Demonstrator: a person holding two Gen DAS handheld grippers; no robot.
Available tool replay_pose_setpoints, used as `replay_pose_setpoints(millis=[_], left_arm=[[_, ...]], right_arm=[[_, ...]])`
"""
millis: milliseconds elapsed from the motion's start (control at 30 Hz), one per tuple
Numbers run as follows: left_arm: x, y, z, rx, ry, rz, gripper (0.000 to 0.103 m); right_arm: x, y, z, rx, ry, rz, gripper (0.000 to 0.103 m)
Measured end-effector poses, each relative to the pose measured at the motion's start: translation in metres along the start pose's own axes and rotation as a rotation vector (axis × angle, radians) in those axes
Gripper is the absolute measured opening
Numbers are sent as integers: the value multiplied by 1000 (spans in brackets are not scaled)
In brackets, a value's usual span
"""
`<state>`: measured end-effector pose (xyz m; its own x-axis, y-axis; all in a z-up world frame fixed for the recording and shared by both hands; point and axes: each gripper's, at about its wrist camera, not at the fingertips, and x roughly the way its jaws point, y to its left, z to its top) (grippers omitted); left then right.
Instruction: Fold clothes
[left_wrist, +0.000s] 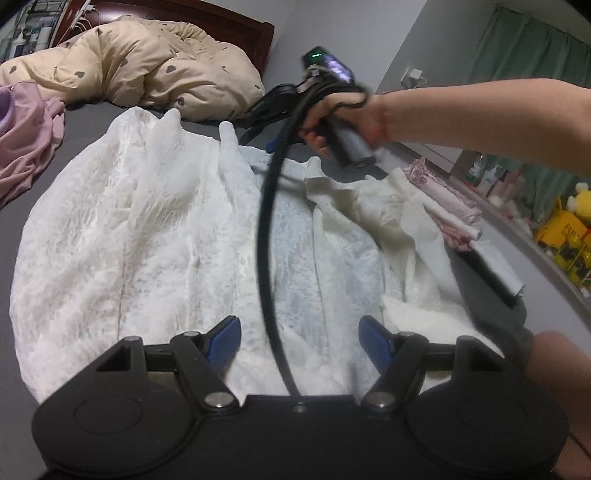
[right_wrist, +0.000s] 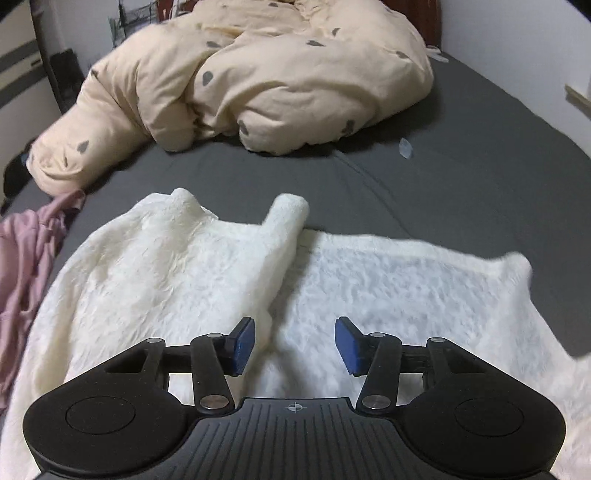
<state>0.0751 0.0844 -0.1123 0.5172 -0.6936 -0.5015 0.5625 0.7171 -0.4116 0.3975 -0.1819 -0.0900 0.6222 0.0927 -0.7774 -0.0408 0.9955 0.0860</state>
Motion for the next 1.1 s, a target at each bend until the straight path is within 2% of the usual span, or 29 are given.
replay_pose_setpoints(millis=[267, 400, 567, 633, 700, 767, 833, 867, 900, 967, 1000, 1100], left_arm=[[-2, 18, 4, -64, 0, -31, 70], [-4, 19, 6, -77, -8, -41, 70], [-8, 12, 6, -47, -29, -62, 70], [-10, 8, 5, -32, -41, -83, 70], [-12, 4, 5, -14, -51, -112, 70], [-14, 1, 4, -3, -61, -139, 70], [-16, -1, 3, 3, -77, -174, 70], [-17, -2, 3, 6, -87, -193, 70], [-18, -3, 2, 9, -92, -208, 70], [-19, -4, 2, 14, -101, -236, 71], [-18, -5, 1, 19, -97, -241, 71], [-11, -8, -1, 38, -64, -216, 71]], right_arm=[[38, 52, 15, -174, 36, -27, 49], [42, 61, 18, -189, 59, -36, 50], [45, 38, 26, -95, 70, -76, 50], [43, 23, 27, 0, 72, -38, 49], [42, 5, 26, 125, 72, 46, 49], [43, -8, 24, 218, 67, 102, 31], [44, -16, 22, 278, 55, 147, 29], [44, -20, 21, 297, 46, 167, 15], [44, -22, 20, 310, 43, 185, 11], [43, -24, 19, 310, 37, 199, 9], [42, -24, 19, 303, 33, 212, 4], [33, -25, 20, 278, 24, 217, 4]])
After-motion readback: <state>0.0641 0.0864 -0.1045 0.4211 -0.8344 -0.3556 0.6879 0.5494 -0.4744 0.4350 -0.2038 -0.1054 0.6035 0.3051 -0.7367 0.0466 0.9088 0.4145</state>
